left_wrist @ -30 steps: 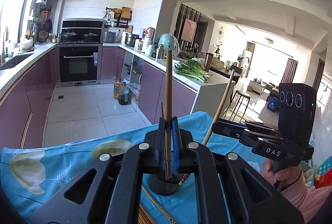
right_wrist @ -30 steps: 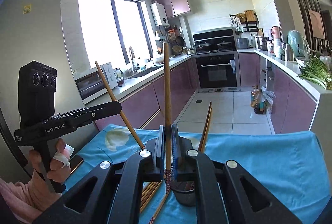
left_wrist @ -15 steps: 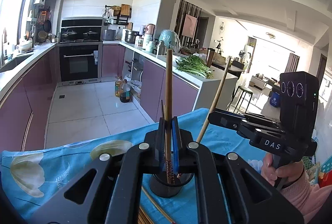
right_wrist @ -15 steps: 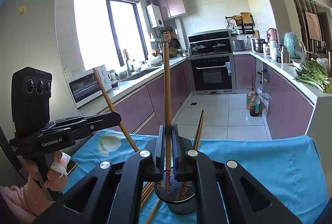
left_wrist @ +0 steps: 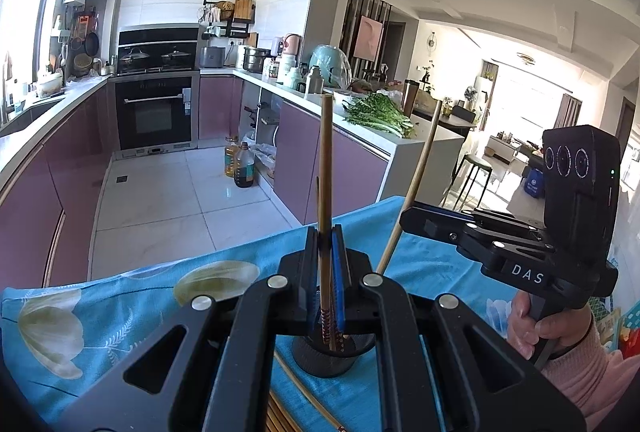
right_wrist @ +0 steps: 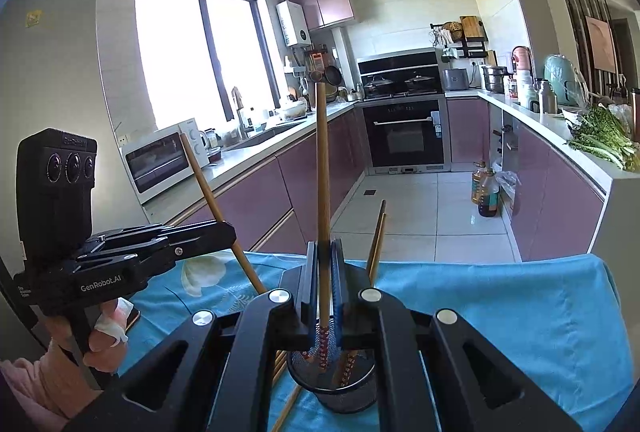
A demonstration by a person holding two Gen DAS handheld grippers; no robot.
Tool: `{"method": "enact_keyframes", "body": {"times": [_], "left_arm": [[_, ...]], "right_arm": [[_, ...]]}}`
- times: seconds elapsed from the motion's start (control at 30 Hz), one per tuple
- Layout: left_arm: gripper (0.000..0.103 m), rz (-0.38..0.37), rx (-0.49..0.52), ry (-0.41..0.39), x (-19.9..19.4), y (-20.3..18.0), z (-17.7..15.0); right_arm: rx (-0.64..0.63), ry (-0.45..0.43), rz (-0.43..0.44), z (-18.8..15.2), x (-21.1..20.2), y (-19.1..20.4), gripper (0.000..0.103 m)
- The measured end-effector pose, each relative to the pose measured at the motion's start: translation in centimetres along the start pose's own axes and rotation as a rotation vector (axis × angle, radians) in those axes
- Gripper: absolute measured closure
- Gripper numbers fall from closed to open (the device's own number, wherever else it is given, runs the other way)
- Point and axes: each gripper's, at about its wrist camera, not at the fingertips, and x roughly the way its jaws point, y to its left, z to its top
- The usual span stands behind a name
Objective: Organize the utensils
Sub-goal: 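Lower the left gripper's chopstick into the cup while the right gripper inserts its chopstick and opens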
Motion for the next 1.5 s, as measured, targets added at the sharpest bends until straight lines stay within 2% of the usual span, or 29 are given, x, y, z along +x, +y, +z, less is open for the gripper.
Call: {"method": "enact_keyframes", "body": {"times": [1.13, 1.5], "left_arm": [[0.096, -0.005, 0.027, 0.090, 1.0, -0.1, -0.5], [0.096, -0.034, 0.034, 0.169, 2.7, 0.4, -1.5]], "right_arm": [[0.013, 0.066, -0.002, -0.7, 2.0, -0.8, 0.098], [0.013, 0.133, 0.001, -1.2, 3.4, -1.4, 0.098]]}}
